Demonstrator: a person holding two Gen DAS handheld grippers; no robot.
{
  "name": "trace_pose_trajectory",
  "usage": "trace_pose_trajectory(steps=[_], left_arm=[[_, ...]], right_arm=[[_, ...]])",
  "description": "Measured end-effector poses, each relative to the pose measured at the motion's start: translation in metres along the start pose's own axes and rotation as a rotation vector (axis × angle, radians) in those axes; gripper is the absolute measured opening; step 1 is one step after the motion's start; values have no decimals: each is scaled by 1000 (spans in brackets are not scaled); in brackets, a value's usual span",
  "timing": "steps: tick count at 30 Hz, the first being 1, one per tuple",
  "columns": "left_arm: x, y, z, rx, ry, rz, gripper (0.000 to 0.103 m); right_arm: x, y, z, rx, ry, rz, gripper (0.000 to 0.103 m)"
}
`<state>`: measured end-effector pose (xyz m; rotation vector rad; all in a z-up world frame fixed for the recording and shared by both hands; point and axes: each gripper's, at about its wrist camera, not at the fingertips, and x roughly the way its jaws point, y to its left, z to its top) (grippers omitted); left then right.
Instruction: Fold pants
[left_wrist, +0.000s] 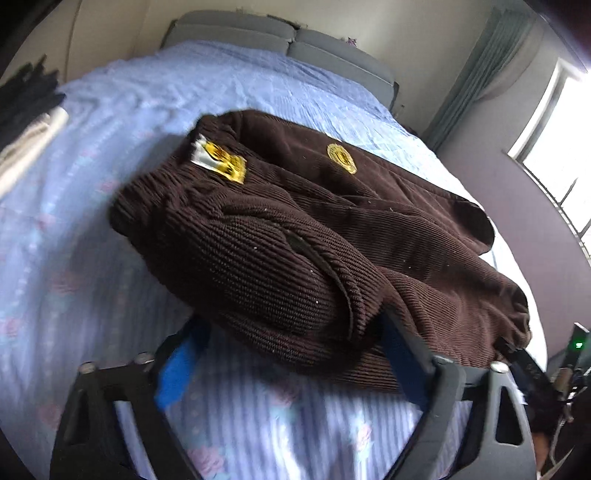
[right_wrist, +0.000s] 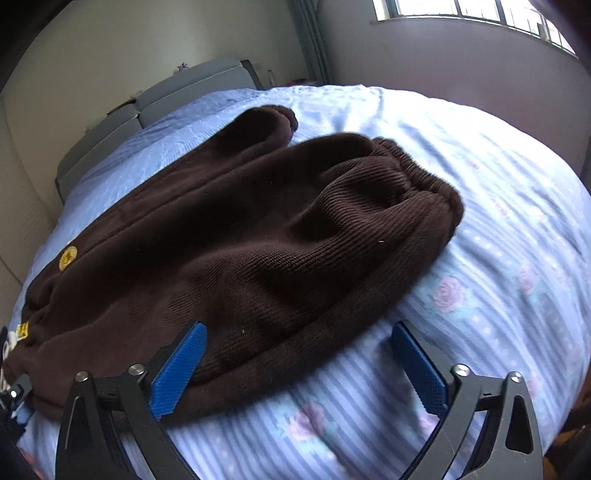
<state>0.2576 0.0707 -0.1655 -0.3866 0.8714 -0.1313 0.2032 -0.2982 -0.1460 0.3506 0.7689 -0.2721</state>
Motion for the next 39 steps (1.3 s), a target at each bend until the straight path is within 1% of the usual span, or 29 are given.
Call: trace_pose_trajectory(steps=[1, 2, 3, 5, 6, 7, 8, 10, 13, 16, 20, 23, 25, 26, 27, 28, 31, 32, 34, 36, 39], left_arm=[[3, 0, 1, -7, 9, -17, 66], [4, 1, 2, -24, 20, -46, 55], [4, 1, 3, -33, 24, -52, 51], [-3, -3, 2, -31, 12, -43, 39], [-7, -6, 2, -18, 2, -36, 36], [-13, -9, 2, -1, -12, -22, 31], [-18, -13, 2, 15, -27, -11, 27], [-31, -20, 2, 37, -58, 7, 24], [-56, -27, -1, 69, -104, 41, 23], [-80, -27, -7, 84, -127, 47, 22], [-98, -21, -26, 95, -107, 66, 21], [-105, -20, -43, 86, -81, 63, 21], [-114, -18, -54, 86, -75, 62, 21], [-118, -24, -60, 82, -75, 61, 21], [-120, -25, -62, 78, -70, 58, 21], [-120, -27, -62, 75, -62, 58, 21], [-115, -35, -50, 78, -53, 65, 21], [-114, -38, -39, 70, -53, 64, 21], [-112, -43, -24, 58, -57, 58, 21], [-108, -45, 4, 38, -65, 45, 21], [-94, -53, 45, 25, -79, 53, 21]], right_arm=[[4, 3, 1, -11, -2, -1, 81], [5, 5, 1, -21, -1, 3, 67], [6, 7, 2, -30, 2, 12, 61], [4, 7, 7, -31, 15, 39, 37], [-1, 6, 10, -24, 15, 50, 31], [-8, 4, 13, -16, 15, 63, 21], [-14, 2, 14, -11, 12, 77, 20], [-34, -2, 16, 4, -7, 122, 18], [-75, -6, 17, 11, -40, 190, 18], [-110, -5, 12, 1, -58, 221, 17], [-141, -4, 1, -6, -44, 249, 17], [-157, -7, -6, -39, -32, 245, 17], [-169, -11, -7, -54, -35, 252, 17], [-174, -13, -5, -55, -40, 255, 17], [-184, -16, 3, -44, -65, 265, 17], [-184, -16, 3, -44, -65, 265, 17], [-185, -14, 23, -28, -96, 288, 17], [-184, -11, 28, -21, -99, 295, 17], [-176, -1, 55, -25, -123, 313, 17], [-165, 11, 77, -43, -141, 298, 17], [-136, 31, 122, -48, -134, 295, 17]])
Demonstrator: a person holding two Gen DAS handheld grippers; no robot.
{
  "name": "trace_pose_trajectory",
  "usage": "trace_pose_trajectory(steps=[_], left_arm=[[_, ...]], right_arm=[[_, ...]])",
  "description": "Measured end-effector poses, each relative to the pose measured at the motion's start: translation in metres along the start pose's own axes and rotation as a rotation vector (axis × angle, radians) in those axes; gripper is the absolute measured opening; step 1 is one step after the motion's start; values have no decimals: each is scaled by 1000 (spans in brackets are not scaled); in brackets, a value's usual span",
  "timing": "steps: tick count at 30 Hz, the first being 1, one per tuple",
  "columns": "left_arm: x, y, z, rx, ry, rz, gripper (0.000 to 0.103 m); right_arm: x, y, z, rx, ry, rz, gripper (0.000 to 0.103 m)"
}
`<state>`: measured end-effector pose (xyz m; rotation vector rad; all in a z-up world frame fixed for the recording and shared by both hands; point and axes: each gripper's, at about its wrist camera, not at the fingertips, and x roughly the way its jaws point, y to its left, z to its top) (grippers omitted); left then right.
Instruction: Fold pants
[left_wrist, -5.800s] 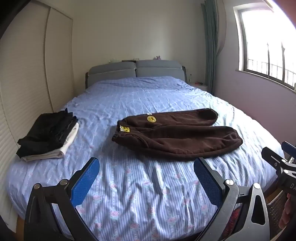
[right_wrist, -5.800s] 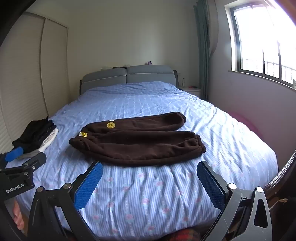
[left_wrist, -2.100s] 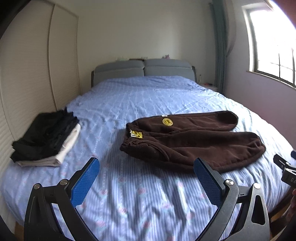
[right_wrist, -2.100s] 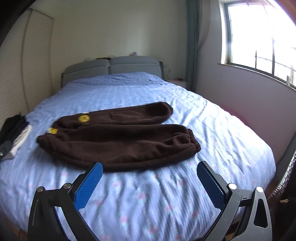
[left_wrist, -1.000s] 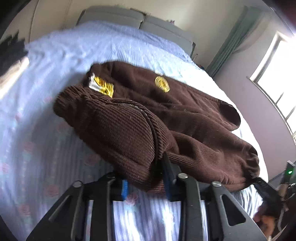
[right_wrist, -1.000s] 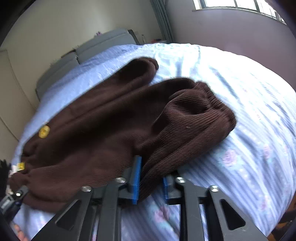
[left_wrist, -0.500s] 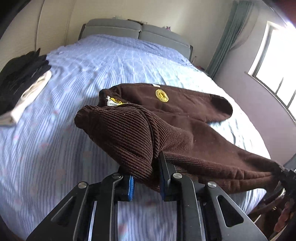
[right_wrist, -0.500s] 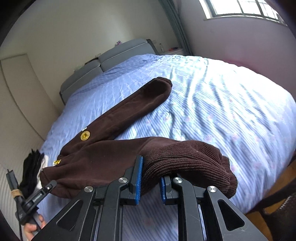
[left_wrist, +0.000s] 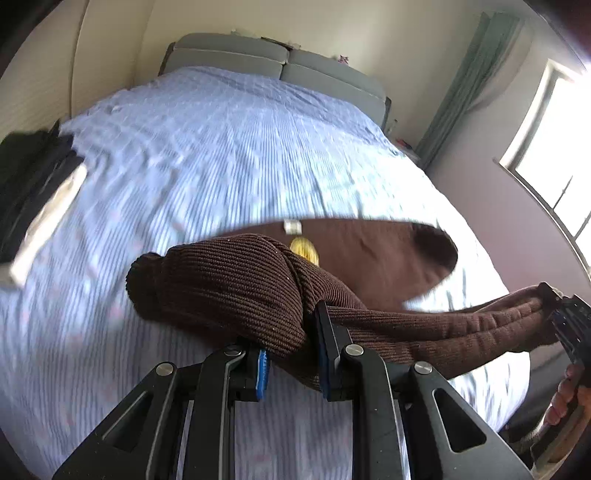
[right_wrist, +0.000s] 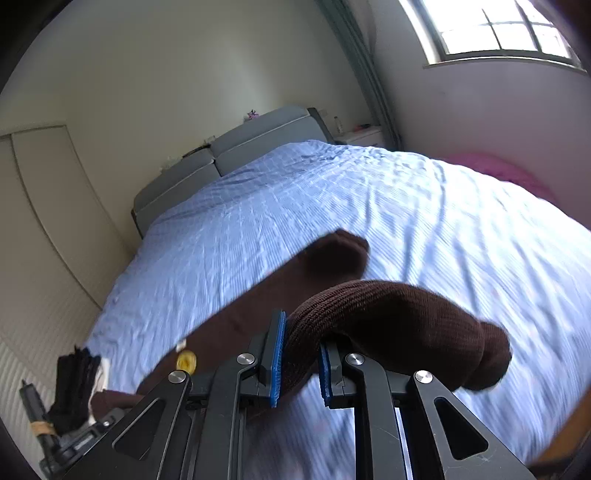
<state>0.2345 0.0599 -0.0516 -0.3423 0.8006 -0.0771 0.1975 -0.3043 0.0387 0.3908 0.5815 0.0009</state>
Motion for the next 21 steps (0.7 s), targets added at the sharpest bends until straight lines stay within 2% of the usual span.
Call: trace_pose_trajectory(steps=[3, 7, 10, 13, 15, 16, 17, 18, 19, 20, 21], left_arm=[[27, 0, 39, -33, 16, 11, 21], [71, 12, 73, -85, 72, 42, 22], [103, 23, 86, -105, 139, 66, 23], [125, 28, 88, -100, 188, 93, 27], [132, 32, 91, -102, 215, 92, 30], [132, 32, 92, -109, 225, 89, 32], [131, 33, 94, -128, 243, 76, 41], [129, 34, 95, -144, 256, 55, 50], [125, 33, 97, -165, 265, 24, 73], [118, 34, 97, -191, 261, -4, 89], [106, 34, 99, -218, 235, -8, 93]], right_arm=[[48, 8, 37, -24, 32, -23, 17], [130, 23, 71, -91, 127, -68, 17], [183, 30, 76, -137, 184, -106, 17], [219, 31, 73, -141, 215, -138, 17], [236, 31, 73, -129, 218, -150, 22], [243, 32, 74, -128, 219, -161, 31], [247, 35, 74, -135, 216, -183, 48], [247, 36, 74, -141, 210, -198, 57], [245, 41, 77, -155, 193, -206, 68], [238, 44, 78, -163, 167, -192, 71], [232, 47, 79, -170, 151, -185, 72]])
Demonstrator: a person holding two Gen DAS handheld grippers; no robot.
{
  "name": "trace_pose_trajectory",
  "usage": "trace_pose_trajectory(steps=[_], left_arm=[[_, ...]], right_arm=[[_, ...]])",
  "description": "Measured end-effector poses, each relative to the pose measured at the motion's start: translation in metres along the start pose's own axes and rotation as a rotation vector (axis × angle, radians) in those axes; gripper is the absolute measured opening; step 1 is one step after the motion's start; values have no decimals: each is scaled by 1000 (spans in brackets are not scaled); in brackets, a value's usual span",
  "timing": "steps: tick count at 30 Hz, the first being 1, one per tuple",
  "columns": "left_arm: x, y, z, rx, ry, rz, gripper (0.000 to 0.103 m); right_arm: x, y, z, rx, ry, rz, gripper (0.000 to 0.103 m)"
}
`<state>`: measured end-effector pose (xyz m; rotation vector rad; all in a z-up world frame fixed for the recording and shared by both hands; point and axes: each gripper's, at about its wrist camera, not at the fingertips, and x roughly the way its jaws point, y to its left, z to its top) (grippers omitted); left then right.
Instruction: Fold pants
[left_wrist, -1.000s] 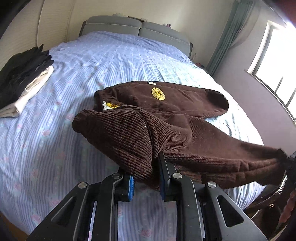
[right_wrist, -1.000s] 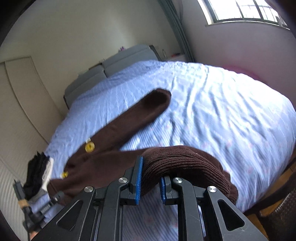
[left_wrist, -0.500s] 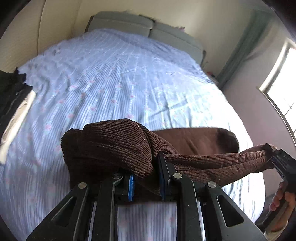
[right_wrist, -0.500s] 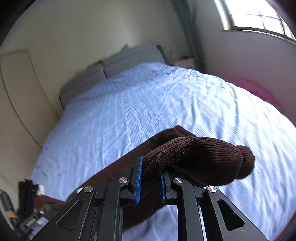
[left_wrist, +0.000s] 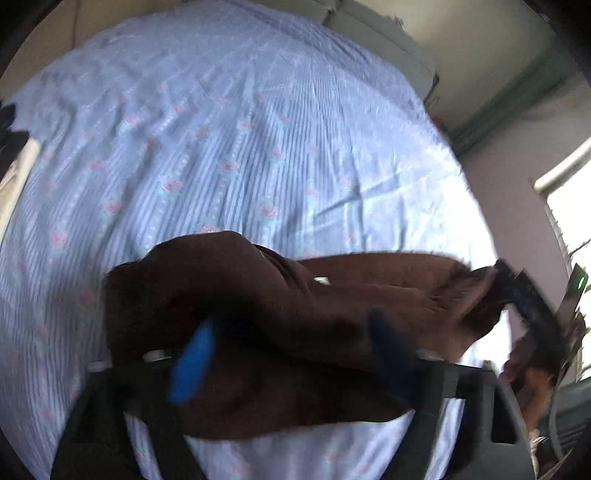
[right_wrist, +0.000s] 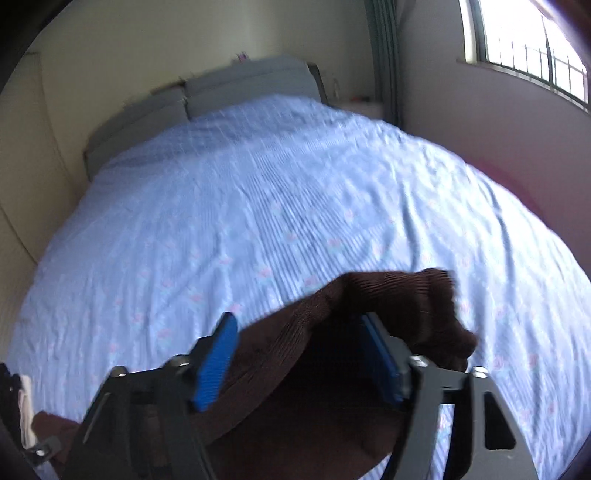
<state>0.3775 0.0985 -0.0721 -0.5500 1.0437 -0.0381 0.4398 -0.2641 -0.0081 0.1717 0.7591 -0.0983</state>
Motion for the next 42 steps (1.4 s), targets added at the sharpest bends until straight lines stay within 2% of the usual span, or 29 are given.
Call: trace_pose_trajectory(steps=[2, 4, 5, 9, 11, 16, 21, 25, 27, 29, 30, 32, 36, 40, 42], left_arm=[[-24, 0, -1, -3, -33, -45, 97], [-42, 1, -1, 37, -48, -101, 97], [-53, 4, -2, 75, -64, -117, 97], [-80, 28, -10, 241, -145, -88, 97], [-82, 50, -12, 263, -167, -75, 96], [-67, 94, -10, 188, -153, -149, 94], [-25, 118, -3, 63, -116, -228, 84], [4, 112, 0, 41, -77, -253, 82], [15, 106, -2, 63, -63, -252, 76], [17, 98, -5, 90, -68, -223, 50], [15, 96, -8, 106, -83, -209, 47], [5, 94, -16, 119, -89, -229, 37], [-25, 85, -29, 149, -74, -231, 31], [-44, 75, -47, 170, -17, -148, 31], [-40, 78, -48, 157, -6, -114, 31]], right_arm=[[-24, 7, -1, -20, -40, 27, 72], [-54, 15, -9, -49, -77, 73, 73], [-67, 19, -14, -62, -90, 85, 77], [-124, 43, -55, -165, -139, 149, 82], [-139, 59, -76, -224, -131, 150, 82], [-156, 108, -133, -359, -121, 147, 82], [-148, 124, -164, -357, -60, 150, 82], [-141, 122, -179, -322, -14, 118, 82], [-137, 116, -183, -303, 8, 115, 82], [-135, 111, -188, -286, 28, 126, 82], [-134, 108, -189, -280, 35, 129, 82], [-134, 97, -192, -256, 42, 133, 82], [-139, 79, -195, -207, 40, 144, 82], [-152, 61, -200, -157, 46, 180, 82], [-160, 55, -202, -141, 39, 184, 82]])
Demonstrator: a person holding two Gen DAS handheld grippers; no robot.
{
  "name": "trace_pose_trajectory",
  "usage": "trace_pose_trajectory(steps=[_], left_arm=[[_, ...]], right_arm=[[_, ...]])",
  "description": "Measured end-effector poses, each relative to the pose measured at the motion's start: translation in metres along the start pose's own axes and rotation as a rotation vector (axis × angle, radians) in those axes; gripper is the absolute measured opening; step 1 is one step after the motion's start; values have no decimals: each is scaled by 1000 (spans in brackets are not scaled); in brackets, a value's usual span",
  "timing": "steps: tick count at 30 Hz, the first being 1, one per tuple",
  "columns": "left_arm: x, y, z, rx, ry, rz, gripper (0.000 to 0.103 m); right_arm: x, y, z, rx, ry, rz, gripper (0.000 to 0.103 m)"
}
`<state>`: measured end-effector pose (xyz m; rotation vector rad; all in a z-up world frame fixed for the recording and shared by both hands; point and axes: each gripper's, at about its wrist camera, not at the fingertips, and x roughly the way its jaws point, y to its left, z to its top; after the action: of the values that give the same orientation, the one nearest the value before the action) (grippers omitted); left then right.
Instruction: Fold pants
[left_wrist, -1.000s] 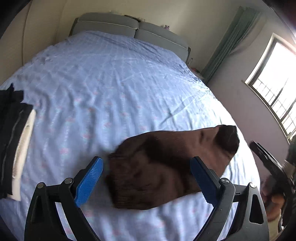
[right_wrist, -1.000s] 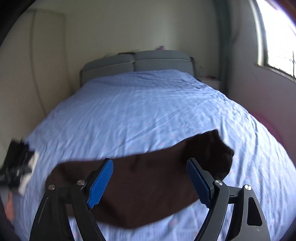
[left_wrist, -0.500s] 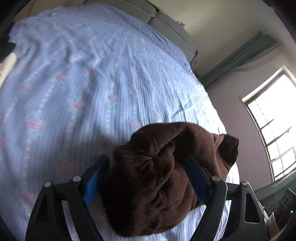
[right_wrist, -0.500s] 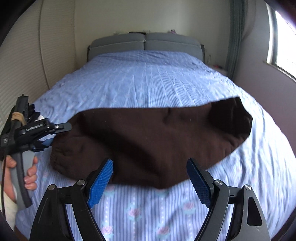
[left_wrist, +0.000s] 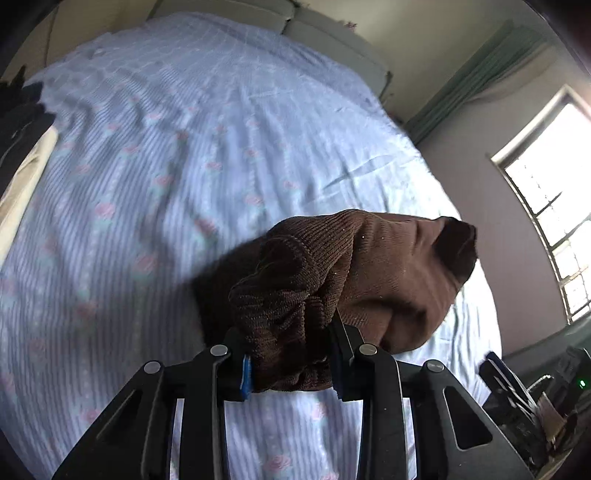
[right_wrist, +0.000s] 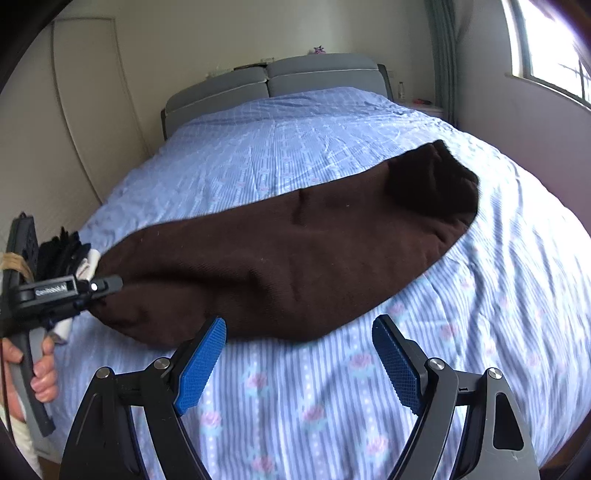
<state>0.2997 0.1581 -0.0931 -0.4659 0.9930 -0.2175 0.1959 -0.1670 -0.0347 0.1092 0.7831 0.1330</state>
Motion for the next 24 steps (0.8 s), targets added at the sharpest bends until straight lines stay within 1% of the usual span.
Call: trace_pose_trajectory(steps=[1, 4, 6, 8, 10, 12, 13, 14, 15, 17, 18, 19, 20, 22, 23, 24], left_arm=[[3, 2, 1, 0, -3, 20, 31], [18, 2, 6, 38, -38, 99, 33], [28, 2, 10, 31, -44, 150, 35], [35, 1, 15, 54, -49, 194, 38], [42, 0, 19, 82, -49, 234, 42], [43, 2, 19, 89, -48, 250, 48], [41, 2, 19, 93, -54, 264, 59], [36, 1, 18, 105, -70, 293, 69], [28, -2, 18, 128, -98, 322, 72], [10, -10, 16, 175, -143, 360, 84], [-6, -17, 13, 216, -185, 386, 86], [-15, -21, 10, 239, -209, 394, 87], [-30, -29, 7, 292, -246, 388, 88], [-46, -42, -3, 377, -262, 334, 88], [-53, -51, -11, 443, -259, 288, 88], [-56, -57, -16, 482, -262, 267, 88]], right_arm=[[-3, -1, -2, 3, -4, -5, 82], [-6, 5, -7, -27, -11, -55, 82], [-4, 7, -7, -50, -6, -72, 82], [1, 6, -6, -50, 0, -92, 82], [6, 4, -3, -38, 7, -94, 82], [9, -1, 0, -18, 14, -89, 82], [10, -3, 0, -11, 13, -93, 82], [9, -5, 2, -10, 9, -101, 82], [8, -6, 3, -12, 6, -104, 82], [1, -10, 5, -18, -15, -101, 82], [-1, -12, 5, -21, -24, -99, 82], [-5, -13, 5, -27, -38, -100, 82], [-9, -16, 4, -35, -53, -96, 82], [-15, -22, 0, -47, -68, -70, 82], [-15, -25, -1, -49, -65, -59, 82], [-15, -30, -4, -51, -53, -48, 82]])
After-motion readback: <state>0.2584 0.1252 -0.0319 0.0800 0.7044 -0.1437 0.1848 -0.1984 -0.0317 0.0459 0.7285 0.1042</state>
